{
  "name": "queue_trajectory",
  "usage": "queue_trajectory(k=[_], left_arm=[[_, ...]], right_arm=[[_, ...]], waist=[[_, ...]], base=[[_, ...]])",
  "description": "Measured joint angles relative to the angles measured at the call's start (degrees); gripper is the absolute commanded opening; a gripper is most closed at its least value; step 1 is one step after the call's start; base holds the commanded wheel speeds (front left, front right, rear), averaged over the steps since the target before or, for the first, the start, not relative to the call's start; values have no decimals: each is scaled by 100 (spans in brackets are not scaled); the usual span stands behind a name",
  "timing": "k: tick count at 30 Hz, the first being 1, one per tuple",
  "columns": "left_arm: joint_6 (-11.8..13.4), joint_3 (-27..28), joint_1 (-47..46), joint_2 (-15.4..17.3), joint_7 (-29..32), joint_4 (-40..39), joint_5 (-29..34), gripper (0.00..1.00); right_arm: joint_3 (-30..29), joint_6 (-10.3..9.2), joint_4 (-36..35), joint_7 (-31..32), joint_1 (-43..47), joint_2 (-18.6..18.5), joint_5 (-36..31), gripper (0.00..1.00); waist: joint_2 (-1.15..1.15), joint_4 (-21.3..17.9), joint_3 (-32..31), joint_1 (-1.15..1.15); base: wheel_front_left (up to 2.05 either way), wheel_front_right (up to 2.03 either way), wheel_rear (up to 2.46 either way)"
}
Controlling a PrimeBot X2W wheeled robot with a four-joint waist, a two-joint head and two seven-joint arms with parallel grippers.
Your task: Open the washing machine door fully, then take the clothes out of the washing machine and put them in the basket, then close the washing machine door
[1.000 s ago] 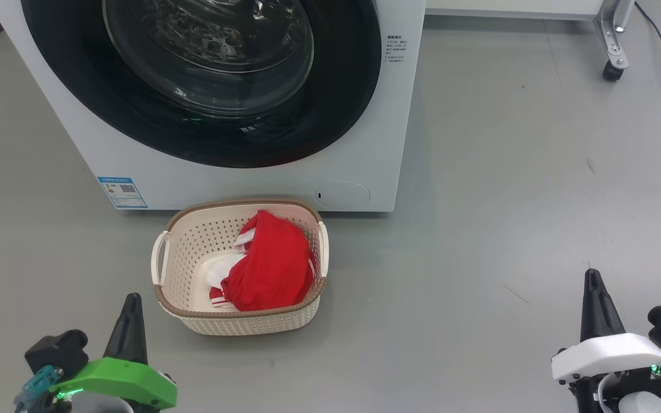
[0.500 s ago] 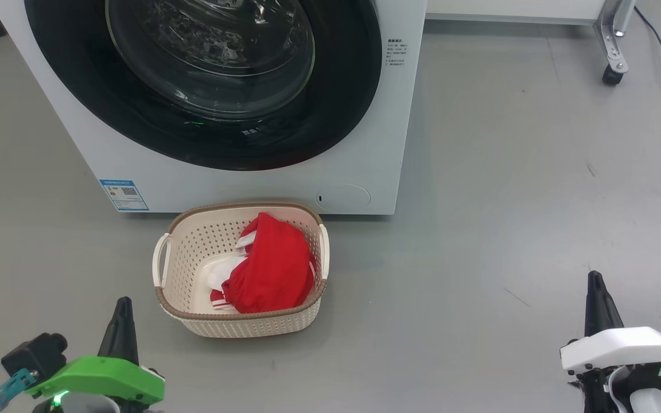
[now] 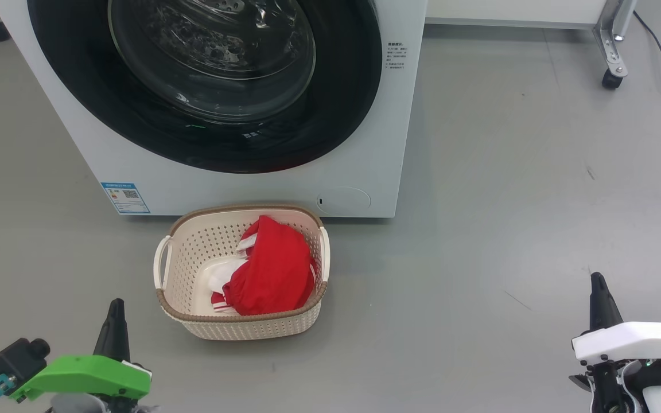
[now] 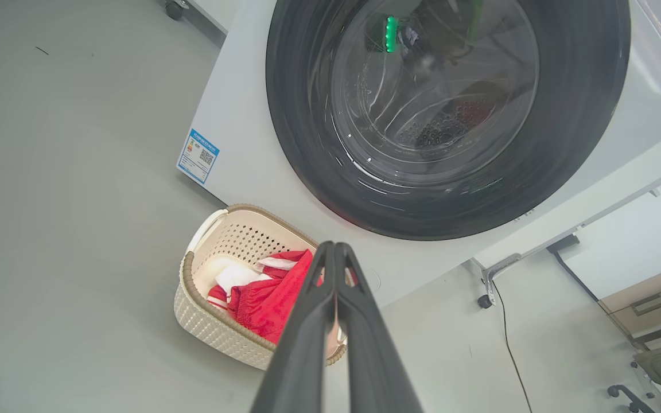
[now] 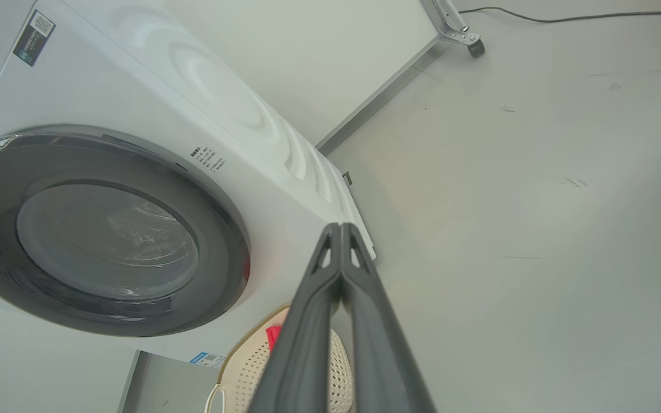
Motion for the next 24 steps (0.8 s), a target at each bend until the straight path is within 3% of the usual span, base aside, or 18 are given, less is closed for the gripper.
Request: queue_trajectory(k=[24], left_arm=[[-47, 221, -7, 1, 475, -77, -1752, 0]], right_arm=[[-291, 203, 189, 444, -152, 74, 1738, 0]], waist=[[0, 9, -78, 0]], base=[[0, 0, 0]])
